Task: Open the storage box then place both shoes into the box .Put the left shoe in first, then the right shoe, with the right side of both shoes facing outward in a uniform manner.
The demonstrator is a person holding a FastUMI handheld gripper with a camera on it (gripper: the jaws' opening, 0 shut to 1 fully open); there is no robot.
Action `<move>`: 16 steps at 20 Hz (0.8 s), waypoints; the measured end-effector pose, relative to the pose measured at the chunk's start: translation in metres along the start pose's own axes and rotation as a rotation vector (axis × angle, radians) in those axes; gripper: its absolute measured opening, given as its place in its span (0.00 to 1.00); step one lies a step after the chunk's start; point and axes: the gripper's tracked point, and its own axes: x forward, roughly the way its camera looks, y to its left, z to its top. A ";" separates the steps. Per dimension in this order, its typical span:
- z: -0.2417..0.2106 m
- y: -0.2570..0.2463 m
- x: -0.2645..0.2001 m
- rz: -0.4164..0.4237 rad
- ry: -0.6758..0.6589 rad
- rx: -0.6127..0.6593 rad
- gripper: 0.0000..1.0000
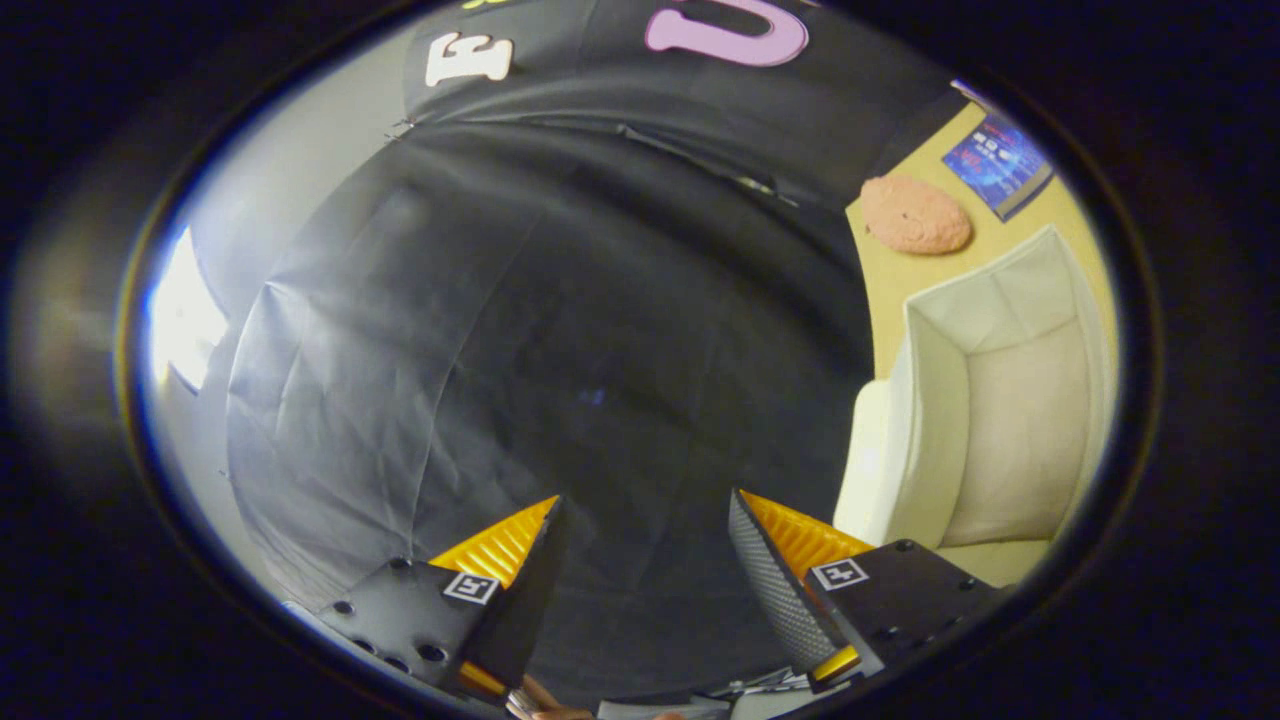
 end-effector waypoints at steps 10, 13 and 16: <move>0.097 -0.087 -0.102 -0.253 -0.265 -0.251 0.97; 0.109 -0.124 -0.145 -0.374 -0.304 -0.332 0.98; 0.114 -0.165 -0.192 -0.516 -0.310 -0.414 0.98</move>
